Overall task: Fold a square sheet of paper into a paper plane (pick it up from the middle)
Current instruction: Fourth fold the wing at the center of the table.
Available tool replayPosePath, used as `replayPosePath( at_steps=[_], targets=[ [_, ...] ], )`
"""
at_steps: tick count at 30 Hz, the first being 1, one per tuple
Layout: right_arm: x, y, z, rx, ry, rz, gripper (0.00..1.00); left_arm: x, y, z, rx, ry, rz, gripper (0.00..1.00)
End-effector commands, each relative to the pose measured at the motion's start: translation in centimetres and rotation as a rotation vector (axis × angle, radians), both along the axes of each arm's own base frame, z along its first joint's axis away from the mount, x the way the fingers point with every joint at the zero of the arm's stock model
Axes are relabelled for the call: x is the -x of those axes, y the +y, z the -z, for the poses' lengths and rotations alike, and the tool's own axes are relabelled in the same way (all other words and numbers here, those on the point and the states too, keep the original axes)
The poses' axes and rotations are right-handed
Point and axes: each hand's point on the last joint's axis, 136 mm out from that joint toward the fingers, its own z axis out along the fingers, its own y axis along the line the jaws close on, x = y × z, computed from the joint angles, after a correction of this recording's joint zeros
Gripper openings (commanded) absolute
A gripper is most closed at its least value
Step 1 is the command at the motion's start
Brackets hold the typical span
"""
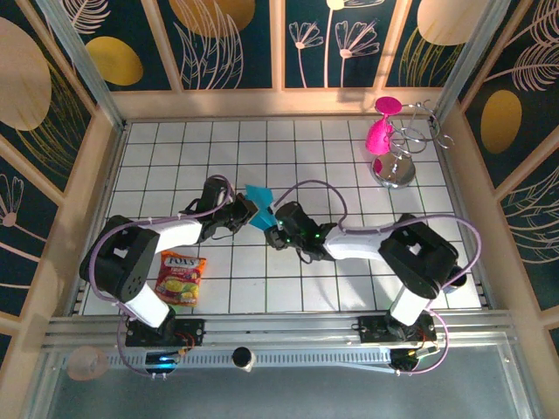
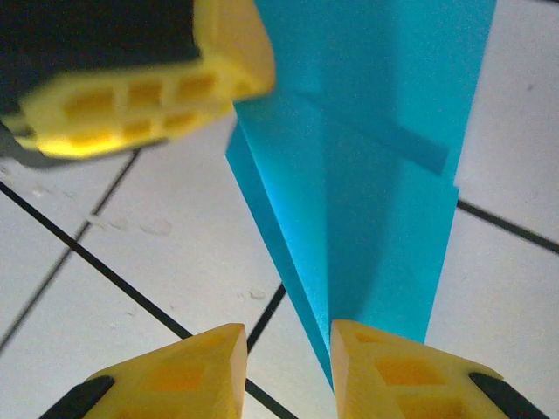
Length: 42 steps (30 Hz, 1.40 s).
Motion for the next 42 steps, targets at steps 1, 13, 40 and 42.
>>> replayPosePath(
  at_steps=[1,13,40,42],
  targets=[
    [-1.9,-0.2,0.0,0.065,-0.092,0.055,0.31,-0.4,0.2,-0.4,-0.007,0.02,-0.035,0.01],
    [-1.6,1.2,0.4,0.087,-0.102,0.009,0.37,-0.3,0.1,0.0,-0.013,0.036,-0.034,0.01],
    [-2.1,0.4,2.0,0.184,-0.09,0.033,0.16,-0.2,0.8,0.0,-0.067,0.033,-0.037,0.18],
    [-1.8,0.4,2.1,0.188,-0.085,0.023,0.15,-0.3,1.0,-0.1,-0.082,0.03,-0.039,0.24]
  ],
)
